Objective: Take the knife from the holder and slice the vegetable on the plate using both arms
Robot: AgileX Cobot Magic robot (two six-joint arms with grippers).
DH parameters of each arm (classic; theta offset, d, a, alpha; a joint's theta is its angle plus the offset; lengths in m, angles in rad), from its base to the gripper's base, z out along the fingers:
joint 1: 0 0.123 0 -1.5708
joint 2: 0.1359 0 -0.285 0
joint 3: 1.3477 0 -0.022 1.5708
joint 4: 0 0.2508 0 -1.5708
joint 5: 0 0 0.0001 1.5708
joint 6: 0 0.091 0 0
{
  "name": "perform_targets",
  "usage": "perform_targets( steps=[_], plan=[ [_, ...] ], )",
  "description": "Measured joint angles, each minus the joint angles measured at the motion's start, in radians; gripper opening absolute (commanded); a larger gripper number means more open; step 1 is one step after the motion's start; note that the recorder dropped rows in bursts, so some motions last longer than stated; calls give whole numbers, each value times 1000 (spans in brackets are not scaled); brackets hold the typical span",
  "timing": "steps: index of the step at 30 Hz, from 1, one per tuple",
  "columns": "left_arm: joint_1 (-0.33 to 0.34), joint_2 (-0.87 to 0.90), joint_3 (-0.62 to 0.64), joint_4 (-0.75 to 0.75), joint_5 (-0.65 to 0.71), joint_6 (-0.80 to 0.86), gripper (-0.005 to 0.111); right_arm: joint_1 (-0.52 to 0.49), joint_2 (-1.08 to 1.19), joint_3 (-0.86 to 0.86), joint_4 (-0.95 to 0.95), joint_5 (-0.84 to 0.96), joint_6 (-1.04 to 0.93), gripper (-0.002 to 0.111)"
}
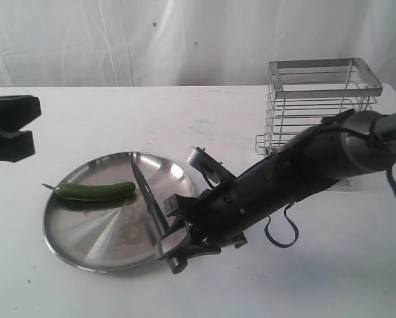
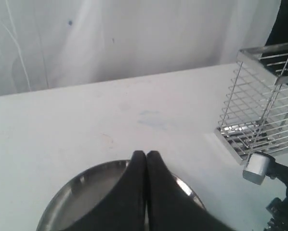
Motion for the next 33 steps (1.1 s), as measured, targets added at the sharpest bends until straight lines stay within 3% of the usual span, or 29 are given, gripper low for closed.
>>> perform_targets(
  steps=[7, 12, 18, 22, 24, 27, 28, 31, 33],
  plan=[
    [0, -76, 0, 0, 61, -167, 0, 0, -91, 0, 36, 196, -5, 0],
    [0, 9, 0, 0, 78, -219, 0, -12, -110, 0, 167, 252, -48, 0],
    [0, 240, -22, 0, -37, -48, 0, -43, -110, 0, 231, 252, -63, 0],
    [0, 277, -195, -2, -222, 211, 0, -50, -118, -2, 230, 252, -65, 0],
    [35, 281, -353, -2, -325, 367, 0, -79, -140, -64, 173, 252, -57, 0],
    [121, 285, -418, -2, -211, 320, 0, -89, -175, -137, 87, 212, 49, 0],
    [156, 300, -407, 0, -100, 294, 0, -78, -189, -152, -2, 136, 113, 0],
    [196, 369, -302, 0, 198, 342, 0, -61, -193, -152, -226, 26, 224, 0],
    [198, 412, -214, 9, 288, 316, 0, -61, -193, -152, -309, 8, 248, 0]
  ],
)
